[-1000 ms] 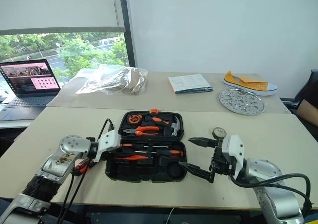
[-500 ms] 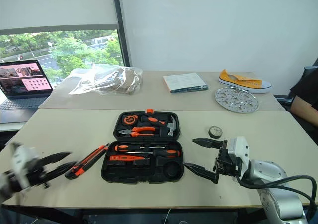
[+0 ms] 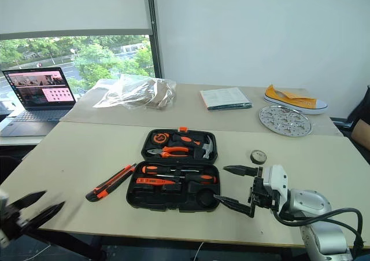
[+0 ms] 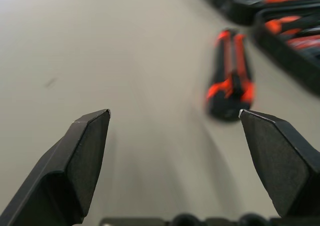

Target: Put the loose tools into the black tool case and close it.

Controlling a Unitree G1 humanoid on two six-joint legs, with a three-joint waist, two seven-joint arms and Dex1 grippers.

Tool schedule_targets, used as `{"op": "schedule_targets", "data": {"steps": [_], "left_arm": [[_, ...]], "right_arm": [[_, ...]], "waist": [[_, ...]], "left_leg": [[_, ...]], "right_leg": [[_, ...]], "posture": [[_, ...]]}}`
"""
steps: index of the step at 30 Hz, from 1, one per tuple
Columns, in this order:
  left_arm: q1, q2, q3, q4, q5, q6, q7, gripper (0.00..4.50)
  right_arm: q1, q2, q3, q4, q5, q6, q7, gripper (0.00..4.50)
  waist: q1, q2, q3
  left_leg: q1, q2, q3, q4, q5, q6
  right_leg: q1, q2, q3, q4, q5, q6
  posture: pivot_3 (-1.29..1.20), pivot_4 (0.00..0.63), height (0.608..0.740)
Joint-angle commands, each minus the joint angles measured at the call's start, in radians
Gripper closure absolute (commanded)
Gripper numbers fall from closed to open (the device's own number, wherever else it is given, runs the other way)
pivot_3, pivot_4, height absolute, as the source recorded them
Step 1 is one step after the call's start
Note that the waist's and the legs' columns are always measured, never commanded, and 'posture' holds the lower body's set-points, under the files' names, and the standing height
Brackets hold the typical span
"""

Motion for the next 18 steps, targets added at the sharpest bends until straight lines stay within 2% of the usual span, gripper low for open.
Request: {"op": "schedule_targets", "data": {"steps": [1,4,8,9,10,15,18], "left_arm": [[-0.088,0.052,-0.125,-0.050,0.068,0.084,0.073,0.04],[-0.177,0.072,-0.253,-0.012,0.148,0.136,0.119,0.04],[-0.228,0.090,-0.350,0.009,0.184,0.216,0.122,0.04],[-0.231,0.096,-0.364,0.009,0.191,0.223,0.116,0.58],[-0.234,0.097,-0.374,0.015,0.203,0.221,0.118,0.76],[-0.243,0.076,-0.320,0.066,0.198,0.155,0.121,2.65],[-0.237,0.072,-0.236,0.124,0.156,0.008,0.031,2.74]], "right_arm": [[-0.019,0.013,0.000,-0.047,0.030,0.008,-0.016,0.00],[-0.026,0.022,0.015,-0.056,0.025,0.016,-0.024,0.00],[-0.032,0.024,0.025,-0.067,0.027,0.026,-0.034,0.00],[-0.033,0.024,0.026,-0.069,0.028,0.029,-0.036,0.00],[-0.033,0.022,0.026,-0.072,0.029,0.032,-0.038,0.00],[-0.026,0.013,0.015,-0.084,0.033,0.042,-0.044,0.00],[-0.018,0.007,0.008,-0.087,0.034,0.044,-0.045,0.00]], "waist": [[-0.004,0.000,0.000],[-0.013,0.001,0.000],[-0.019,0.001,0.000],[-0.018,0.001,0.000],[-0.016,0.001,0.000],[-0.016,0.003,0.000],[-0.019,0.002,0.000]], "left_leg": [[0.000,0.000,0.000,-0.002,0.001,-0.001],[0.002,0.000,0.001,-0.004,0.002,-0.004],[0.002,0.000,0.002,-0.006,0.003,-0.004],[0.002,0.000,0.002,-0.006,0.003,-0.004],[0.002,0.000,0.002,-0.006,0.003,-0.004],[0.003,-0.001,0.003,-0.006,0.003,-0.004],[0.003,0.000,0.003,-0.006,0.003,-0.004]], "right_leg": [[0.000,0.000,0.000,0.000,0.000,0.000],[-0.001,0.002,0.001,0.000,0.000,-0.001],[-0.002,0.003,0.001,0.000,0.000,-0.001],[-0.002,0.003,0.001,0.000,0.000,-0.001],[-0.002,0.003,0.000,0.000,-0.001,-0.002],[-0.002,0.002,0.001,0.000,-0.001,-0.001],[-0.002,0.002,0.001,0.001,-0.001,-0.002]], "posture": [[0.00,0.150,0.740],[0.00,0.150,0.740],[0.00,0.150,0.740],[0.00,0.150,0.740],[0.00,0.150,0.740],[0.00,0.150,0.740],[0.00,0.150,0.740]]}}
